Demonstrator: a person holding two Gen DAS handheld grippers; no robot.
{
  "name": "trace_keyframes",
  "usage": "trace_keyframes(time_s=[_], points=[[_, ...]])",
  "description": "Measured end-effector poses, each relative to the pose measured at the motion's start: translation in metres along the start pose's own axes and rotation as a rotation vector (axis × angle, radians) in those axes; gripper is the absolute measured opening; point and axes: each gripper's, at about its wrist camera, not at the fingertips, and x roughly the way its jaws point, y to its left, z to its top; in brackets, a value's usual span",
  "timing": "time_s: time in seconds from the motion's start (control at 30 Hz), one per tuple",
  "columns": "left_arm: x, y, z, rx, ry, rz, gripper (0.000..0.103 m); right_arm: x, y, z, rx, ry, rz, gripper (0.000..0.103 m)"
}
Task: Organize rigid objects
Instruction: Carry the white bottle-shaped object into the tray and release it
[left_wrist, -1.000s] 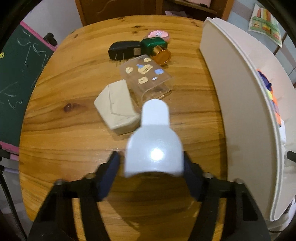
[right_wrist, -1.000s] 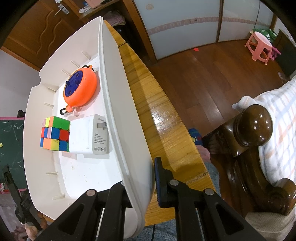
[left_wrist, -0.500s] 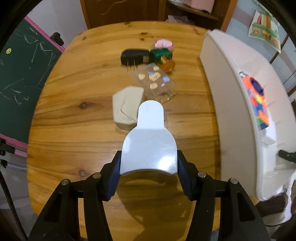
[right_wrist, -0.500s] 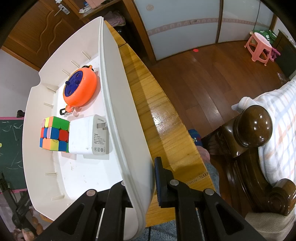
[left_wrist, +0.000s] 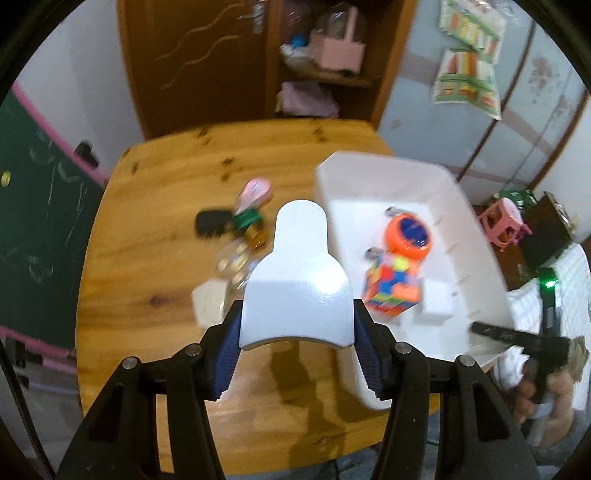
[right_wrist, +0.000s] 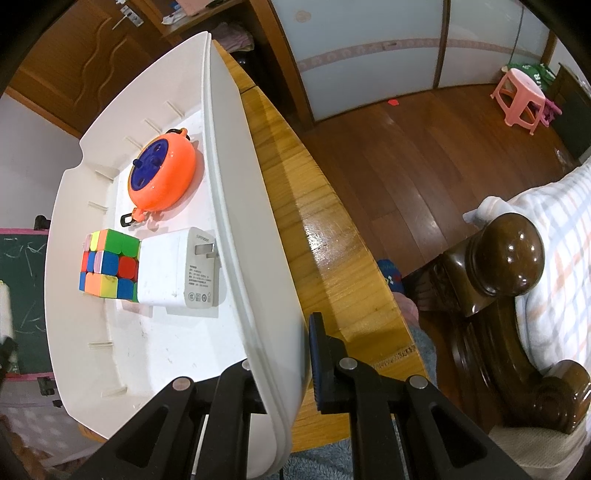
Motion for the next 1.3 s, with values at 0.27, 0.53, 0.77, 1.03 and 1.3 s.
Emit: trace_keyframes(time_s=[0.27,0.53,0.77,1.03,1.3], points=[[-0.015,-0.04,0.048,0.084,-0.082,-0.045,0.059,0.0,-0.001,-0.001,-0.009,-0.002,0.011,0.012],[0.02,-0.072,0.074,0.134,-0.048,-0.04,0.059,0.0,-0.003,0.001,-0.031,0.005,0.031,0.012],[0.079,-0.087,0.084,0.137,0.044,0.002,0.059,0.001,-0.003,0.002,-0.057,0.007,0.039,0.013],[0.156,-0.093,0.082,0.118,0.187,0.036,0.059,0.002,0.0,0.001,-0.087,0.008,0.038,0.014],[0.179,-0.101,0.081,0.141,0.213,0.096,0.059,0.001,0.001,0.0,-0.091,0.004,0.037,0.014]])
